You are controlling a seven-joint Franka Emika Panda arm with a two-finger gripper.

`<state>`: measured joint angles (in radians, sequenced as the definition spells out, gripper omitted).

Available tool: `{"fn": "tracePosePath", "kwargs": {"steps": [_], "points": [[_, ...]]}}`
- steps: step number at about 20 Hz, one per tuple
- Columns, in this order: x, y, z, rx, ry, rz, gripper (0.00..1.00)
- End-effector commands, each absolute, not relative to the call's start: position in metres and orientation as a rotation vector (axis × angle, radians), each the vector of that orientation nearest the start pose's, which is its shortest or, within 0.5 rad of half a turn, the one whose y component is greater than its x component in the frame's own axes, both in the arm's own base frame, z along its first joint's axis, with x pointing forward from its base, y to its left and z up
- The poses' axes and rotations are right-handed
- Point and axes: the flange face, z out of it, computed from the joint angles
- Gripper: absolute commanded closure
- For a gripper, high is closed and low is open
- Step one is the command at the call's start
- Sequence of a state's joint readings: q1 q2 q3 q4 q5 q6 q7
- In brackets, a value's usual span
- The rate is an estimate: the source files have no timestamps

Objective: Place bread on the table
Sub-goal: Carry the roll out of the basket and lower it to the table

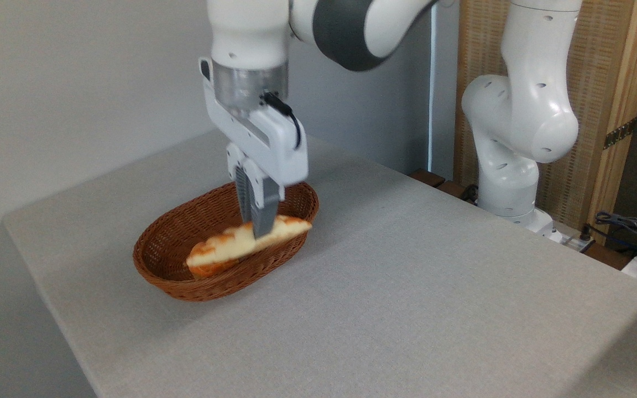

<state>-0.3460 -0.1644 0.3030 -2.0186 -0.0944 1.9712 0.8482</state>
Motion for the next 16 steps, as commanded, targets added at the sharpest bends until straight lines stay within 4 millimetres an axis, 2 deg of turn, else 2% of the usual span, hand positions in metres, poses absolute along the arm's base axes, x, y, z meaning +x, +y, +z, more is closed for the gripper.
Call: {"fn": "tracePosePath", "kwargs": {"steps": [1,3,5,6,8,10,14,16], "points": [[0.532,0.024,0.509,-2.936,1.349,-0.203,0.87],[0.535,0.036,0.499,-2.949,1.314,-0.187,0.84],[0.538,0.034,0.487,-2.951,1.315,-0.154,0.73],[0.538,0.034,0.482,-2.955,1.313,-0.14,0.56],[0.537,0.034,0.475,-2.953,1.317,-0.114,0.15],[0.536,0.036,0.475,-2.953,1.315,-0.111,0.0],[0.537,0.036,0.474,-2.948,1.316,-0.114,0.0],[0.537,0.043,0.473,-2.956,1.296,-0.114,0.0]]}}
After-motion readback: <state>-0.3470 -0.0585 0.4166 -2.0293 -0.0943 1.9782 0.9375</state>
